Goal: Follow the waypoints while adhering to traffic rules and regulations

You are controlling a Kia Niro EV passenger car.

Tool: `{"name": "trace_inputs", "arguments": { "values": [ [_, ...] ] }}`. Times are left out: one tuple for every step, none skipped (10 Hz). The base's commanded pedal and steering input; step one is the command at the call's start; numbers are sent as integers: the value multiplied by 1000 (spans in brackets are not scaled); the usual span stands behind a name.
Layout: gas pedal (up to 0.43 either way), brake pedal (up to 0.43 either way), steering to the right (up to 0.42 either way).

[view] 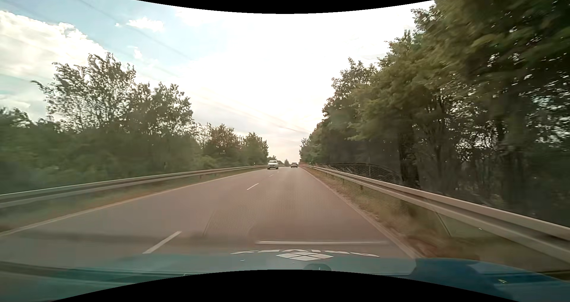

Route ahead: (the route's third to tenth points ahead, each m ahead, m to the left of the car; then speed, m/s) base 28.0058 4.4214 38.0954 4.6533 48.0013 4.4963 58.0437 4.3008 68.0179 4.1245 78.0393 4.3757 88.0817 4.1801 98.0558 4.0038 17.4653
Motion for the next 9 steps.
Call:
{"name": "trace_inputs", "arguments": {
  "values": [
    [280, 0, -3],
    [280, 0, -3],
    [268, 0, -3],
    [248, 0, -3],
    [248, 0, -3],
    [248, 0, -3],
    [248, 0, -2],
    [248, 0, -2],
    [248, 0, -2]
  ]
}}
